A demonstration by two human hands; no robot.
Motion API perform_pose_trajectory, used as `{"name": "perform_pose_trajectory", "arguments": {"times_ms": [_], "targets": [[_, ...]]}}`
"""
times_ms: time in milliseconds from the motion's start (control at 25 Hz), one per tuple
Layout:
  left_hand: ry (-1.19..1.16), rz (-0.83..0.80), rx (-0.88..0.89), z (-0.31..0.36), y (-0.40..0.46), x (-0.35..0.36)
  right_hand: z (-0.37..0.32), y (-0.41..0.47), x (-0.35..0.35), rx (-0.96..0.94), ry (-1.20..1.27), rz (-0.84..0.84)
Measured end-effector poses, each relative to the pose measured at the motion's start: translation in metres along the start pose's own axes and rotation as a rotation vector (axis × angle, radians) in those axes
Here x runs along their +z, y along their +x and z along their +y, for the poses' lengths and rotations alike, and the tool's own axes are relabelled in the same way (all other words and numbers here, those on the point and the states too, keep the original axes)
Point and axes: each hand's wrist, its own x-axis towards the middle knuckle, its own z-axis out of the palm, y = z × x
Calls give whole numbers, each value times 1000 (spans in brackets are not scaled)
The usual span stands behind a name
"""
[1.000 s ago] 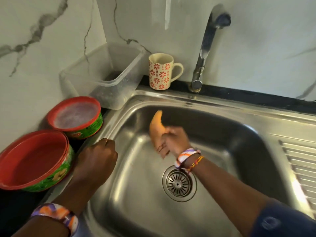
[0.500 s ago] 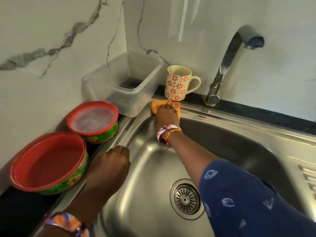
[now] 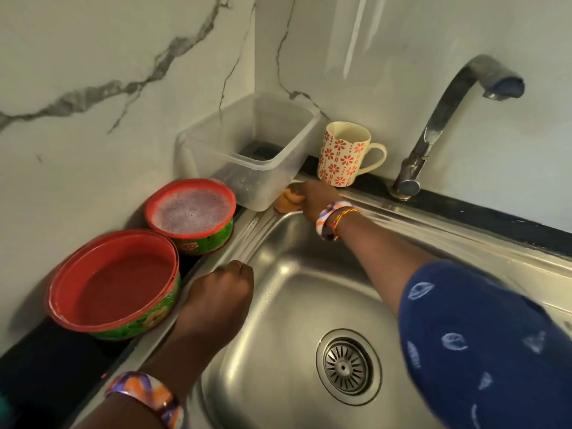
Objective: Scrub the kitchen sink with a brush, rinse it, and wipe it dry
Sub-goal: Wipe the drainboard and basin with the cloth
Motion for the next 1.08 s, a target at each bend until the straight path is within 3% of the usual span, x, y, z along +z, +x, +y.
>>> {"name": "perform_pose_trajectory", "arguments": {"times_ms": [80, 240, 360, 440, 480, 560, 640, 760, 840, 1000, 1080], "targets": [[1, -2, 1, 0, 1, 1, -5, -7, 4, -70, 42, -87], [6, -6, 12, -1, 2, 2, 7, -51, -10, -232, 85, -437], [41, -41, 33, -4, 1, 7, 31, -80, 5, -99, 108, -543], [64, -55, 48, -5, 1, 9, 47, -86, 25, 64, 223, -514], [65, -46, 38, -5, 1, 9, 52, -85, 39, 147, 260, -421], [53, -21, 7, -3, 2, 4, 50, -79, 70, 275, 110, -49], [49, 2, 2, 0, 3, 0, 36, -79, 105, 413, 2, 139], [56, 15, -9, 1, 3, -2, 3, -77, 148, 788, 279, -61], [59, 25, -8, 2, 2, -2, -7, -68, 167, 902, 352, -97], [52, 41, -15, 1, 3, 0, -8, -54, 190, 877, 232, 27], [47, 32, -7, 1, 2, 1, 6, -58, 194, 733, 9, 11]]}}
